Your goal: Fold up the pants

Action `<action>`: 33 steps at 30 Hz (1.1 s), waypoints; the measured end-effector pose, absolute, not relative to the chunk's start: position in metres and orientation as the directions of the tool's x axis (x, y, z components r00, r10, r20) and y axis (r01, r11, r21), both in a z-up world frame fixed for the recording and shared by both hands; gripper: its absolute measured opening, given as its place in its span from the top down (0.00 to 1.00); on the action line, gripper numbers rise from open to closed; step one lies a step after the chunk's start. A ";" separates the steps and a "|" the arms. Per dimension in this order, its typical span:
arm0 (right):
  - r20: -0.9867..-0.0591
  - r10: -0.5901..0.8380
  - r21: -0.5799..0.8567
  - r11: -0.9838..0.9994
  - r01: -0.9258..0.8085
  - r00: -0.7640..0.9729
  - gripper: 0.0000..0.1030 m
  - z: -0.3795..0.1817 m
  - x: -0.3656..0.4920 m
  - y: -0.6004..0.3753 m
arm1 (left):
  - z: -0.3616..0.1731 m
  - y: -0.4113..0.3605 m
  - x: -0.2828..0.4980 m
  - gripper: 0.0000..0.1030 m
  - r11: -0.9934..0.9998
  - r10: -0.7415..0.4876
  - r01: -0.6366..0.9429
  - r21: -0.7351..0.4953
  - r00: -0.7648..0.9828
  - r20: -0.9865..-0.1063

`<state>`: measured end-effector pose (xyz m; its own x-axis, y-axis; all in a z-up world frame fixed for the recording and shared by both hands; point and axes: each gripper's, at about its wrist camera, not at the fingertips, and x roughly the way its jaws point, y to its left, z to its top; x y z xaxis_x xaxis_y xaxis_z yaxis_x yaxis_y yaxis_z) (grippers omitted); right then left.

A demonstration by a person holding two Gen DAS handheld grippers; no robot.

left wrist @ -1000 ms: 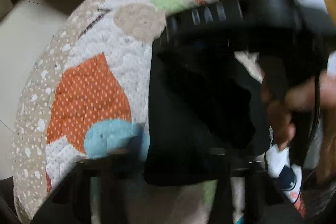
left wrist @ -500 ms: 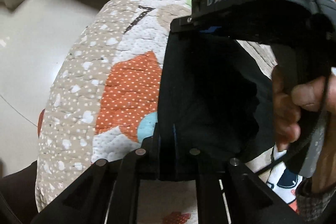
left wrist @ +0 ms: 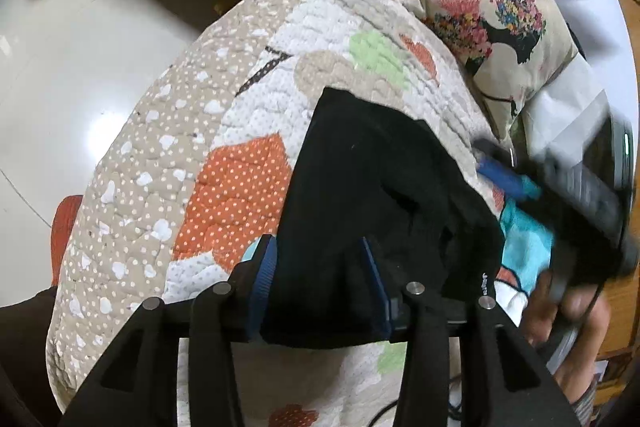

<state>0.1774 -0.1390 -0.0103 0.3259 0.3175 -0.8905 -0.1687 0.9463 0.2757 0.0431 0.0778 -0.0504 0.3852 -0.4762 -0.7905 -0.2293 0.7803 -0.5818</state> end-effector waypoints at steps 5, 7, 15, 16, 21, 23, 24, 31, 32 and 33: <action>-0.890 0.329 0.295 0.944 -0.150 0.316 0.40 -0.020 0.124 -0.162 | -0.042 0.071 0.058 0.59 0.812 -0.426 -0.204 -0.546 0.431 -0.796; -0.892 0.345 0.309 0.937 -0.165 0.291 0.40 -0.030 0.104 -0.156 | -0.041 0.068 0.064 0.58 0.836 -0.393 -0.191 -0.514 0.446 -0.804; -0.911 0.279 0.289 0.957 -0.013 0.302 0.84 -0.054 0.081 -0.175 | -0.052 0.066 0.075 0.58 0.860 -0.366 -0.191 -0.473 0.415 -0.833; -0.909 0.269 0.291 0.956 0.022 0.319 0.84 -0.050 0.078 -0.189 | -0.052 0.066 0.076 0.58 0.857 -0.373 -0.190 -0.479 0.411 -0.832; -0.837 0.266 0.402 0.892 0.208 0.479 0.72 -0.033 0.033 -0.264 | -0.040 0.051 0.084 0.58 0.872 -0.385 -0.117 -0.476 0.437 -0.813; -0.815 0.231 0.426 0.861 0.279 0.531 0.60 -0.031 0.013 -0.289 | -0.036 0.041 0.085 0.57 0.889 -0.374 -0.076 -0.452 0.450 -0.811; -0.810 0.217 0.434 0.847 0.307 0.544 0.57 -0.031 0.006 -0.298 | -0.035 0.035 0.085 0.57 0.898 -0.367 -0.055 -0.437 0.456 -0.811; -0.813 0.152 0.460 0.759 0.461 0.561 0.55 -0.048 -0.014 -0.330 | -0.034 0.000 0.076 0.57 0.942 -0.329 0.101 -0.321 0.476 -0.815; -0.817 0.151 0.465 0.744 0.480 0.556 0.54 -0.053 -0.015 -0.333 | -0.033 -0.004 0.075 0.57 0.942 -0.330 0.117 -0.314 0.477 -0.815; -0.820 0.154 0.470 0.730 0.497 0.551 0.52 -0.057 -0.012 -0.338 | -0.032 -0.009 0.073 0.57 0.945 -0.327 0.141 -0.296 0.479 -0.815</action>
<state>-0.0119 -0.3377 -0.0570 0.5510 0.1535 -0.8203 0.4965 0.7297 0.4701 0.0733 -0.0091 -0.0322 0.4786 -0.3269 -0.8149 0.1411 0.9447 -0.2961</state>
